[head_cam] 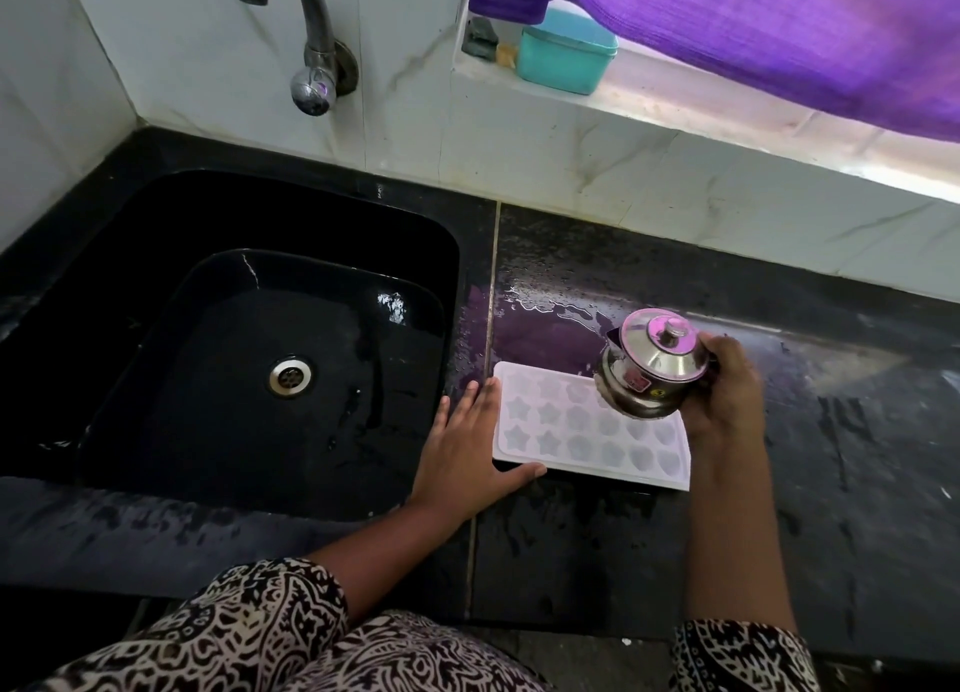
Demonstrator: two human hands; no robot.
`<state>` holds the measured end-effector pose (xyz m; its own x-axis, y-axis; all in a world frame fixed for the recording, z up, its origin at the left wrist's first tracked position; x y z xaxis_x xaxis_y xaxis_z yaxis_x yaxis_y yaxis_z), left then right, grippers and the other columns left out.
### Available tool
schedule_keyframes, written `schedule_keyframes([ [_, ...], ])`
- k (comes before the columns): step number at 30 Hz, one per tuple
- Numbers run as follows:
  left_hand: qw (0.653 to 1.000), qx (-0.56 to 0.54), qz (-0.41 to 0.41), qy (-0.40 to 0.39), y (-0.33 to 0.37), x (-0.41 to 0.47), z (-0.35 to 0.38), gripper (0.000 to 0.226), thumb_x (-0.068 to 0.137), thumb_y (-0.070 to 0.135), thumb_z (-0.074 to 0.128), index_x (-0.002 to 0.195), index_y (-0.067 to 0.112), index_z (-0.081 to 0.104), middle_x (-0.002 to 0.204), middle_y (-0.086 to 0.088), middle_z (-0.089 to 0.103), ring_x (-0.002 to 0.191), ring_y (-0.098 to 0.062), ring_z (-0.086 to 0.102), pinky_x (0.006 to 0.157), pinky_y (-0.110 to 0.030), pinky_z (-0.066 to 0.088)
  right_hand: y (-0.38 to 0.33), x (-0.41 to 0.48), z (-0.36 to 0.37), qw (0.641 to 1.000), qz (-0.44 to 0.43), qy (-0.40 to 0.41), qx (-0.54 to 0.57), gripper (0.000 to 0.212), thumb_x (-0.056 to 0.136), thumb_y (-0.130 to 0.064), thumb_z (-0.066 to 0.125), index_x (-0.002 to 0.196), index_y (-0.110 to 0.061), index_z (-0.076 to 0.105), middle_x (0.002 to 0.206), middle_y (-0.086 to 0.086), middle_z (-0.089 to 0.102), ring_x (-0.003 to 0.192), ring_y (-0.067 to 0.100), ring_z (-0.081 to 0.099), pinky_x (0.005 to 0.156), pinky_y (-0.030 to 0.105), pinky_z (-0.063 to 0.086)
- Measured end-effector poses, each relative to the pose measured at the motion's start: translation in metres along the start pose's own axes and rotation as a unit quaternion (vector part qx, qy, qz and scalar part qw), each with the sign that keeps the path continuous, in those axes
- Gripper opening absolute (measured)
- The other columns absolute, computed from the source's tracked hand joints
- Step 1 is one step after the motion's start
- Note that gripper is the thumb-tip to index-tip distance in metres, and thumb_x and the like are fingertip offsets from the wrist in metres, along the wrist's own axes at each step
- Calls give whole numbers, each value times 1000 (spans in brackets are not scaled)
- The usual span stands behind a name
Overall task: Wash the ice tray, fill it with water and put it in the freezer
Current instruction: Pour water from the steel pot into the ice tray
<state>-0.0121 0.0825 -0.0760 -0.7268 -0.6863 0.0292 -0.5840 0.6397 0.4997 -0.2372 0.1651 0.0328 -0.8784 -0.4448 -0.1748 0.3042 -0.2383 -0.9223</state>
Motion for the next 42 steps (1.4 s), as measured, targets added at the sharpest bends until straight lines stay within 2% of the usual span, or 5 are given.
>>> schedule_keyframes([
  [2,1000,1,1,3,0,0,0,113,72,85,35,154,16,0,162,5,7,148,-9,-2,118,-34,-7,-1,2,-3,1000,4,9,5,9,68,-14,62,65,-15,54,59,-2,57,59,13,54,63,25,43],
  [7,1000,7,1,2,0,1,2,113,71,86,33,154,17,1,162,6,8,148,-9,-1,117,-32,-8,-4,3,-15,1000,-7,17,-20,22,54,-22,71,66,-16,53,71,5,53,64,18,50,67,31,39],
  [13,1000,6,-1,3,0,1,2,113,71,85,34,154,17,1,162,5,10,149,-10,0,117,-33,-6,-6,-2,-20,999,-38,11,-20,30,69,-6,62,48,-21,47,51,-5,49,53,14,41,57,26,35],
  [21,1000,3,-1,3,2,0,-1,111,76,82,42,155,17,0,162,6,8,148,-9,-2,117,-31,-8,-10,-3,-20,992,-70,31,-96,31,82,5,54,59,-12,41,41,-10,50,40,5,43,43,16,40],
  [42,1000,1,-2,3,2,0,0,113,71,85,37,154,17,2,162,5,11,148,-9,1,117,-33,-6,-13,-7,-16,988,-53,42,-143,30,79,-1,61,58,-16,45,46,-7,51,47,9,48,45,18,45],
])
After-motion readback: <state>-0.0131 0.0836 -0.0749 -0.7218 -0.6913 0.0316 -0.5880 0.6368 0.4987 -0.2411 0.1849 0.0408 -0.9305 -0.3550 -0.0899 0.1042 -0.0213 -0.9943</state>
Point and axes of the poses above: each hand's wrist, its own x-axis towards the middle knuckle, its own z-axis out of the palm, y = z × x, the point moved 1 cm from there along x, towards the middle knuckle
